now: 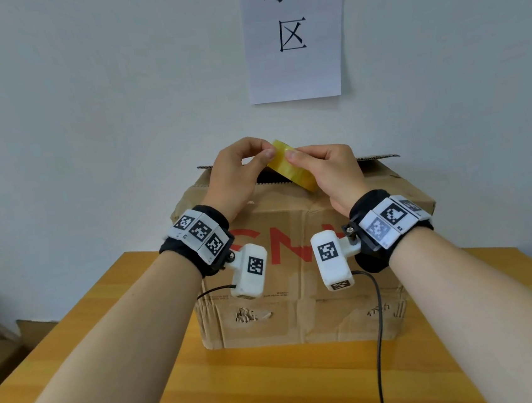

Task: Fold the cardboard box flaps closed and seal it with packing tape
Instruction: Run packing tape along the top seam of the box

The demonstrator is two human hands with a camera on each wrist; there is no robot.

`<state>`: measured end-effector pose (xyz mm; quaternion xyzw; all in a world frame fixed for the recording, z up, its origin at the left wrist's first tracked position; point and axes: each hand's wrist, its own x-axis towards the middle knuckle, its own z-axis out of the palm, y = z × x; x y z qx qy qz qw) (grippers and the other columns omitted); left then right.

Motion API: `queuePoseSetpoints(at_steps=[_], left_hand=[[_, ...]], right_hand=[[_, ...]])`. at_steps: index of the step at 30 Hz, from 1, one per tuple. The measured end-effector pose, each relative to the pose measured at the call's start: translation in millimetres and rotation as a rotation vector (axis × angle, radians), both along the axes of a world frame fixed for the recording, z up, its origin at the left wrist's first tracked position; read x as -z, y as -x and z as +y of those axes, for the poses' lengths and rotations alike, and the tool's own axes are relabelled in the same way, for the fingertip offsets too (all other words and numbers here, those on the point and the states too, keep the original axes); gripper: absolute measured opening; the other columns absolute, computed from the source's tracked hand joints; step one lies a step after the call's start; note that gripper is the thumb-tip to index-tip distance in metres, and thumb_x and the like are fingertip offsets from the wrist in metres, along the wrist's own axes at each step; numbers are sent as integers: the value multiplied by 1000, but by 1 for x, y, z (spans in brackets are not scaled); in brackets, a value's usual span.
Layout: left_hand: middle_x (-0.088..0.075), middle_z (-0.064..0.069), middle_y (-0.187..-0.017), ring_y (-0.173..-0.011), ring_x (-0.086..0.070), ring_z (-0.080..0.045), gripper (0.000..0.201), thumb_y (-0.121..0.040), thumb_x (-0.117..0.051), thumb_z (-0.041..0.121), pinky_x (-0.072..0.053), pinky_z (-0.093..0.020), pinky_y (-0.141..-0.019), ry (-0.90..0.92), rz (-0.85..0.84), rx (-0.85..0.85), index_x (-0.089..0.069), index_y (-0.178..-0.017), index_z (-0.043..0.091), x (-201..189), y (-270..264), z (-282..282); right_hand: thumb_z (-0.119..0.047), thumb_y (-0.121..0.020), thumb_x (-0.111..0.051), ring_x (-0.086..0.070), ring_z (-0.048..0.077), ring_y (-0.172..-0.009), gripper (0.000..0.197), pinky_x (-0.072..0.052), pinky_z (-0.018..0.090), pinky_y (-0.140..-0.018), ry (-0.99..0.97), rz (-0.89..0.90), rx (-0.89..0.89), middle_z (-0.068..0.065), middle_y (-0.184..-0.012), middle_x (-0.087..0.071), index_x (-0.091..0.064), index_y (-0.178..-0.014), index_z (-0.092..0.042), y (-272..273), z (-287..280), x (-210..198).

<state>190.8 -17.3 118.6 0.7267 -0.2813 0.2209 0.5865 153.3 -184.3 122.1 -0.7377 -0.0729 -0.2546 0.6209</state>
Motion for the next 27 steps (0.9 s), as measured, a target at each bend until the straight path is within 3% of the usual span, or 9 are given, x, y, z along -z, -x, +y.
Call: queuePoseSetpoints(at_steps=[4, 8, 12, 15, 19, 22, 24, 25, 27], left_hand=[[-71, 8, -89, -94, -67, -14, 10, -94, -64, 24, -51, -47, -97, -1, -8, 9, -71, -88, 18, -1, 1, 1], [-72, -3, -91, -94, -68, -28, 11, -95, -64, 24, -54, -50, -93, 22, 28, 96, -70, -88, 18, -1, 3, 4], [-70, -2, -90, -89, -66, -19, 11, -97, -62, 20, -55, -47, -92, 57, 57, 97, -68, -88, 17, -3, 6, 3], [-69, -4, -91, -91, -67, -21, 11, -98, -57, 17, -56, -47, -91, 97, 102, 78, -65, -90, 17, -4, 8, 3], [-70, -9, -96, -96, -68, -31, 11, -98, -55, 18, -57, -49, -88, 105, 123, 34, -62, -89, 20, -3, 11, 2], [-69, -2, -106, -99, -68, -24, 8, -99, -56, 18, -58, -45, -88, 123, 134, 20, -62, -94, 18, -6, 19, -1], [-69, 4, -113, -100, -68, -17, 7, -99, -57, 18, -56, -40, -92, 120, 125, 13, -63, -94, 18, -10, 24, -2], [-71, 5, -109, -99, -68, -12, 8, -98, -59, 18, -55, -35, -93, 105, 101, 0, -64, -92, 18, -12, 26, -2], [-75, 6, -95, -93, -67, -2, 11, -97, -60, 17, -52, -28, -91, 80, 61, -38, -65, -87, 19, -15, 31, -1]], right_hand=[[-31, -85, -78, -70, 6, -87, 11, -54, 21, -78, 8, 14, 6, -6, -89, -77, -80, -90, -21, 0, 1, 0], [-31, -86, -77, -68, -2, -79, 5, -52, 17, -75, 35, 12, 15, -12, -83, -75, -77, -81, -29, 1, 1, -1], [-35, -84, -78, -66, -6, -72, 10, -47, 14, -67, 41, 32, 31, -12, -80, -75, -78, -83, -25, 4, 3, -3], [-37, -83, -79, -66, 1, -77, 18, -48, 17, -70, 111, 44, 30, -6, -85, -76, -80, -89, -20, 10, 5, -4], [-35, -84, -78, -66, 6, -83, 16, -50, 20, -74, 291, 96, -5, -7, -89, -75, -78, -95, -23, 19, 4, -8], [-36, -84, -76, -66, 12, -79, 4, -48, 30, -76, 476, 150, 7, -9, -80, -72, -76, -85, -32, 25, -2, -13], [-43, -84, -72, -59, 11, -70, 17, -42, 34, -76, 566, 176, 46, -16, -62, -63, -70, -67, -40, 29, -3, -15], [-46, -84, -70, -55, 11, -69, 22, -40, 37, -78, 590, 184, 68, -17, -57, -58, -67, -62, -40, 30, -3, -16], [-50, -86, -67, -56, 13, -73, 23, -41, 44, -87, 638, 169, 101, -15, -61, -57, -68, -69, -34, 33, -3, -18]])
